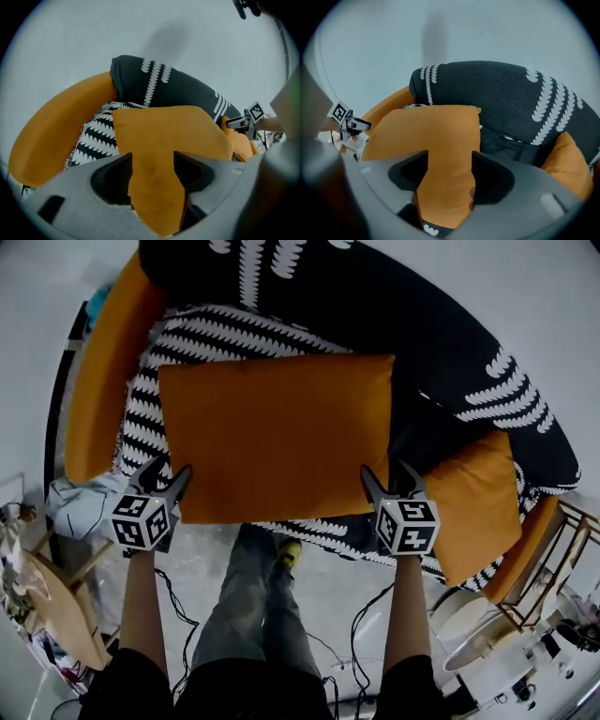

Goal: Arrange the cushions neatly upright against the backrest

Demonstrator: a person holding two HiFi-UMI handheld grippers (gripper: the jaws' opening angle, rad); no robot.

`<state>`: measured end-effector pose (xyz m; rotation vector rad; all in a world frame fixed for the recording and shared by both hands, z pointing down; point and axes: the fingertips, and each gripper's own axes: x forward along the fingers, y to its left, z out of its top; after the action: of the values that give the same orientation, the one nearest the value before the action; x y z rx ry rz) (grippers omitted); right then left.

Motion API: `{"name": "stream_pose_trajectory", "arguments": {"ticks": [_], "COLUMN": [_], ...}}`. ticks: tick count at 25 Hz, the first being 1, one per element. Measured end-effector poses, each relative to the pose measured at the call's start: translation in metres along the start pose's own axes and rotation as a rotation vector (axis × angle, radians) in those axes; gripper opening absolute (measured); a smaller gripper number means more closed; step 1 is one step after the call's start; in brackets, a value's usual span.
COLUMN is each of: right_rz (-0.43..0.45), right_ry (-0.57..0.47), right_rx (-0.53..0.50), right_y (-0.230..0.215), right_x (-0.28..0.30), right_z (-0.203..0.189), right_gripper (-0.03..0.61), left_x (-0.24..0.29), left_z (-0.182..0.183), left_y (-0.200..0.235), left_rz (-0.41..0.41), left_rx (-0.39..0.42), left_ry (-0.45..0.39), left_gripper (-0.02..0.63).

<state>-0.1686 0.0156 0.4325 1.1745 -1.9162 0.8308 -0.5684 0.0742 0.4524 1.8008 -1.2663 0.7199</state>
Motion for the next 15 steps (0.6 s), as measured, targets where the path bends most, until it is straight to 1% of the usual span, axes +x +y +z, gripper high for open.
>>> {"name": "stream_pose_trajectory", "arguments": {"ticks": [2,5,7,9,10,12,15], "right_rz": [0.006,0.026,0.042,0.066,0.078,0.099,0.141], "right_ry": [0.010,0.037,0.059,0.078,0.084,0.092,0.108], "right_rx": [0.019,0.030,0.033,0.041,0.048,0.083,0.189], "right_y": [-0.006,-0.015,-0.022,-0.024,-0.024,-0.024,-0.027], "right_x": [0.015,0.033,0.043,0.051,0.055,0.067,0.083], "right_z": [-0.009,-0.019,-0.024,-0.028,-0.031,-0.035,-0.044], "right_gripper": [0.308,0.339,0.342,0.364,0.364,0.368,0.418], "left_x": [0.010,0.024,0.032,0.039,0.043,0.051,0.061], "left_z": [-0.006,-0.014,-0.017,-0.020,-0.021,-0.023,-0.029], "left_y": [0.010,0.024,0.027,0.029,0.031,0.037,0.047], "left_rz": [0.011,0.016,0.006,-0.009,-0.018,-0.038,-0.073], "left_rx": [-0.021,-0.057,-0.049,-0.046,-0.050,-0.060,-0.099], "left_ry": [0.006,0.024,0.039,0.056,0.063,0.074,0.088], "left_gripper": [0.276,0.311,0.324,0.343,0.357,0.377,0.419]}}
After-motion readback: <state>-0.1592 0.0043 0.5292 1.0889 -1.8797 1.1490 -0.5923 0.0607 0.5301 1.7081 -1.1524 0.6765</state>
